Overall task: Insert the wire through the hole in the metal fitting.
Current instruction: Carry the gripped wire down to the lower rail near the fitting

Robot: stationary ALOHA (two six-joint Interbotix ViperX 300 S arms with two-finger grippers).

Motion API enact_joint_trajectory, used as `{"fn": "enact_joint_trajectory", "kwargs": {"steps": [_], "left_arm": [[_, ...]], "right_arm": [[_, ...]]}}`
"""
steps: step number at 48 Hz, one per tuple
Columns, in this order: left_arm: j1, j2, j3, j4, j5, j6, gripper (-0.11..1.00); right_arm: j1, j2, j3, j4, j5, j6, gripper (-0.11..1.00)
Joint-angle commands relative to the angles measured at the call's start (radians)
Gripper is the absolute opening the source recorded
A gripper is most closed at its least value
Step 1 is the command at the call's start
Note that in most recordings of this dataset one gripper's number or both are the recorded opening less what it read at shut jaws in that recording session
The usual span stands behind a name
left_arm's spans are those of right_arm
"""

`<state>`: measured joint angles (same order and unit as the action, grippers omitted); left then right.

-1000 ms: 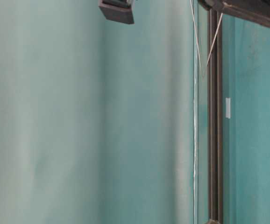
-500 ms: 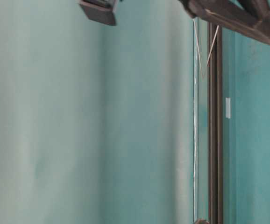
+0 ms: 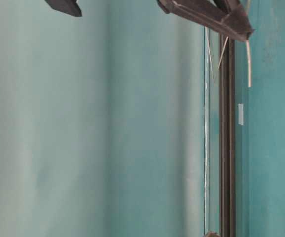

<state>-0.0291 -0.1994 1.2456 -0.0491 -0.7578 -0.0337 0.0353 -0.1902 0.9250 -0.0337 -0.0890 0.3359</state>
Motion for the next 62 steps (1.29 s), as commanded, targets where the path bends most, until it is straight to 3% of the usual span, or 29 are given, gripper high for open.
{"fn": "enact_joint_trajectory", "kwargs": {"steps": [1,21,32,51,62], "left_arm": [[-0.003,-0.018,-0.015,0.003,-0.003,0.000,0.80],[-0.003,-0.104,-0.009,0.002,0.067,0.000,0.80],[-0.017,-0.110,-0.009,0.002,0.072,-0.003,0.80],[-0.101,-0.089,0.011,-0.006,-0.041,-0.008,0.80],[-0.120,-0.041,0.018,-0.008,-0.086,-0.069,0.80]], "right_arm": [[-0.003,-0.028,-0.029,-0.003,0.006,0.000,0.00],[-0.002,-0.054,-0.015,-0.008,-0.005,0.011,0.00],[0.037,-0.054,0.037,0.029,-0.114,0.031,0.00],[0.161,-0.055,0.137,0.195,-0.325,0.029,0.00],[0.249,-0.034,0.176,0.314,-0.410,0.008,0.00]]}}
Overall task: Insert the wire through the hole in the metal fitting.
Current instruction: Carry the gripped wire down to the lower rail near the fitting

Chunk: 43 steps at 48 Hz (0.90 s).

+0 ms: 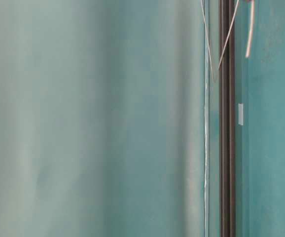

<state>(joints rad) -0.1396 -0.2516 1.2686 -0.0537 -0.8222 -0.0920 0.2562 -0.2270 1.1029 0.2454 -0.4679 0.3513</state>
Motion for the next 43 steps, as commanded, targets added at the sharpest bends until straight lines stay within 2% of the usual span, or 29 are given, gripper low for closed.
{"fn": "enact_joint_trajectory", "kwargs": {"steps": [1,12,16,21,29,35,43], "left_arm": [[-0.012,0.017,-0.005,-0.003,-0.025,-0.015,0.80],[-0.043,0.100,-0.005,-0.005,-0.126,-0.028,0.80],[-0.051,0.126,-0.003,-0.005,-0.160,-0.028,0.80],[-0.063,0.152,-0.003,-0.011,-0.186,-0.029,0.80],[-0.067,0.184,-0.005,-0.014,-0.202,-0.060,0.80],[-0.089,0.218,-0.006,-0.012,-0.219,-0.103,0.80],[-0.143,0.285,-0.029,-0.014,-0.281,-0.112,0.80]], "right_arm": [[0.034,0.006,0.000,0.046,-0.035,-0.011,0.00],[0.118,0.038,0.021,0.167,-0.135,-0.095,0.00],[0.161,0.041,0.044,0.244,-0.196,-0.137,0.00],[0.229,0.052,0.061,0.370,-0.264,-0.195,0.00],[0.305,0.100,0.040,0.495,-0.290,-0.268,0.00],[0.327,0.144,0.017,0.532,-0.304,-0.287,0.00],[0.330,0.186,0.003,0.532,-0.324,-0.288,0.00]]}}
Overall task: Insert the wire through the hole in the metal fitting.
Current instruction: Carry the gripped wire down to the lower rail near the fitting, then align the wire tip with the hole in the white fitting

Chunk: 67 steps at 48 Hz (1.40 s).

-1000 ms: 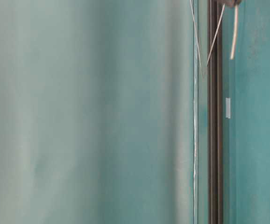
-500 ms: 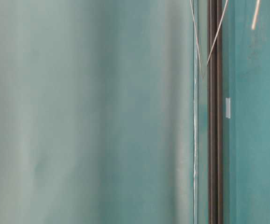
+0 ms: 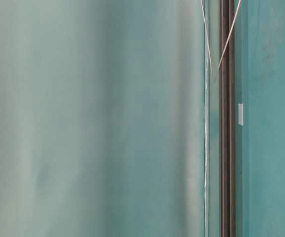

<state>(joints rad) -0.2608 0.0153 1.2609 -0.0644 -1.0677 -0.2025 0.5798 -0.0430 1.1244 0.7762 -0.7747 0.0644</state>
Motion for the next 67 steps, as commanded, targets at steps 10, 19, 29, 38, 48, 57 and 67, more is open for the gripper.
{"fn": "enact_joint_trajectory", "kwargs": {"steps": [10,19,29,38,48,57,67], "left_arm": [[-0.032,0.130,-0.078,-0.002,-0.077,-0.002,0.80],[-0.032,0.184,-0.115,-0.002,-0.077,-0.002,0.80],[-0.034,0.192,-0.123,-0.002,-0.077,0.000,0.80],[-0.034,0.193,-0.124,-0.002,-0.077,0.008,0.80],[-0.034,0.195,-0.124,-0.002,-0.077,0.009,0.80],[-0.034,0.195,-0.135,-0.002,-0.071,0.018,0.80],[-0.034,0.195,-0.135,-0.003,-0.066,0.037,0.79]], "right_arm": [[0.008,0.012,-0.018,-0.002,-0.014,-0.005,0.00],[0.008,0.029,-0.020,-0.017,-0.012,-0.005,0.00],[0.008,0.046,-0.023,-0.026,-0.017,-0.006,0.00],[0.008,0.046,-0.020,-0.037,-0.017,-0.006,0.00],[0.008,0.051,-0.012,-0.043,-0.031,-0.006,0.00],[0.008,0.051,-0.011,-0.043,-0.034,-0.006,0.00],[0.008,0.052,-0.012,-0.043,-0.034,-0.006,0.00]]}}
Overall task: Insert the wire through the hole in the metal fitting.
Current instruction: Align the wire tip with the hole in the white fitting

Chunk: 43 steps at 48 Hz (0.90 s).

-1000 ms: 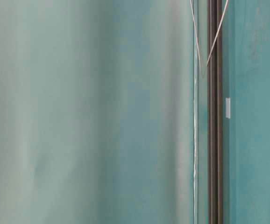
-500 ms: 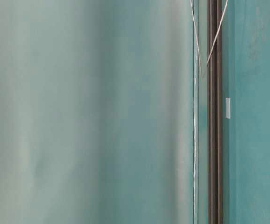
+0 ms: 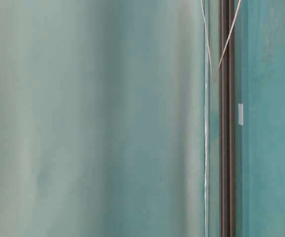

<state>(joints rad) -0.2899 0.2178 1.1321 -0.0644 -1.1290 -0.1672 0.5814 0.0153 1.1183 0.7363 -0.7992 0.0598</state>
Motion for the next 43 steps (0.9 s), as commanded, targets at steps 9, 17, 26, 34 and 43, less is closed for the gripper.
{"fn": "enact_joint_trajectory", "kwargs": {"steps": [9,17,26,34,43], "left_arm": [[-0.006,-0.008,-0.006,-0.002,0.006,0.002,0.79],[-0.009,-0.006,-0.008,-0.002,0.020,0.002,0.79],[-0.012,-0.008,-0.011,-0.002,0.021,0.002,0.79],[-0.012,-0.008,-0.017,-0.002,0.029,0.002,0.79],[-0.017,-0.006,-0.029,-0.002,0.051,0.002,0.79]], "right_arm": [[0.006,-0.006,-0.008,-0.003,-0.008,-0.002,0.00],[0.006,-0.006,-0.012,-0.003,-0.005,-0.002,0.00],[0.006,0.002,-0.018,-0.003,-0.005,-0.002,0.00],[0.006,0.025,-0.035,-0.003,-0.003,-0.002,0.00],[0.006,0.035,-0.040,-0.003,-0.009,-0.002,0.00]]}}
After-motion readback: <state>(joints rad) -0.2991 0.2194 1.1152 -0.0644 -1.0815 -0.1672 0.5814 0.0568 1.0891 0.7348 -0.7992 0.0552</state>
